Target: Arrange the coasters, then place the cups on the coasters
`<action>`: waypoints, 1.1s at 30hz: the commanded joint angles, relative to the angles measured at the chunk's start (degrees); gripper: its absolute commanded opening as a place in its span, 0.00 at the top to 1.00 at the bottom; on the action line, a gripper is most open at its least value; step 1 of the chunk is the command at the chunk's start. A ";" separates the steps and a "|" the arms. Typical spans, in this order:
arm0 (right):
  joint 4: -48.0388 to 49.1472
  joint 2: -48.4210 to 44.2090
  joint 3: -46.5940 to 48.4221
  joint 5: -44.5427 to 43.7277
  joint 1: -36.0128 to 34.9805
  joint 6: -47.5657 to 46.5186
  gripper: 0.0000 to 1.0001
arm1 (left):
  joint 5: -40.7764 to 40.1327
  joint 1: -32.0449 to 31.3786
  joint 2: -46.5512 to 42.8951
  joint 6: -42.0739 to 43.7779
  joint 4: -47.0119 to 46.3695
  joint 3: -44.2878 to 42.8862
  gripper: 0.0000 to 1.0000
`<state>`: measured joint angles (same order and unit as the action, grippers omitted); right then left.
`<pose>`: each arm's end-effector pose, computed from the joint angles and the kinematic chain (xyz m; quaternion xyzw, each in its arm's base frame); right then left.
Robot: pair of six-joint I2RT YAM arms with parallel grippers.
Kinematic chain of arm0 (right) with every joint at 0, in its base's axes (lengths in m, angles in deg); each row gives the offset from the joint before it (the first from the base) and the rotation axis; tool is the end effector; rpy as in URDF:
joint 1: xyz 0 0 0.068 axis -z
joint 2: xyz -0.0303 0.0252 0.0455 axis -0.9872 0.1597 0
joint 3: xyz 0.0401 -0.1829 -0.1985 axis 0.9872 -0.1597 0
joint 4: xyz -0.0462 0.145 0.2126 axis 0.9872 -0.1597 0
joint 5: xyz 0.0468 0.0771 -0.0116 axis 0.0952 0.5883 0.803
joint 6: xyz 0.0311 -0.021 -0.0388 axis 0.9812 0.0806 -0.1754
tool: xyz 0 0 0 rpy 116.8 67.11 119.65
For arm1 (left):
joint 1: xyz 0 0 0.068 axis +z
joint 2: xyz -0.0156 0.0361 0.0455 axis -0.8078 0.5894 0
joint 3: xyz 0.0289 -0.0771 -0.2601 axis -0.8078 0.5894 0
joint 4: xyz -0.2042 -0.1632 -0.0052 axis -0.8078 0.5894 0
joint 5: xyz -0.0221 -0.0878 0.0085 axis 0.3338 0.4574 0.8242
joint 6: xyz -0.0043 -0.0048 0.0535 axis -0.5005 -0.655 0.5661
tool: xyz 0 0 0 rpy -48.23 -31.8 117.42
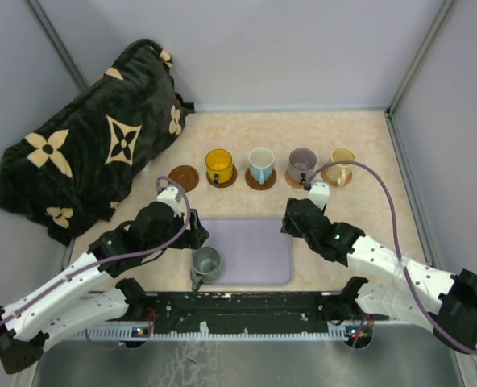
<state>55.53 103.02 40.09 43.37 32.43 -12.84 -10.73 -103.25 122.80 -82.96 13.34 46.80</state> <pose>0.1410 0.1323 0.2308 0.0589 0.8937 0.1073 0.4317 0.1093 -0.1163 0.2770 0.0788 0.8895 -0.2223 0.3913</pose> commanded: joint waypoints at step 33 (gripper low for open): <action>9.83 7.95 0.84 3.14 -0.42 0.90 0.43 | 6.08 -23.25 11.01 -19.16 17.97 -0.19 0.28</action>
<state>62.10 111.09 40.72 46.58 32.43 -12.05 0.71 -123.86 131.55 -97.84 31.90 46.88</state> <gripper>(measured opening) 0.575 0.718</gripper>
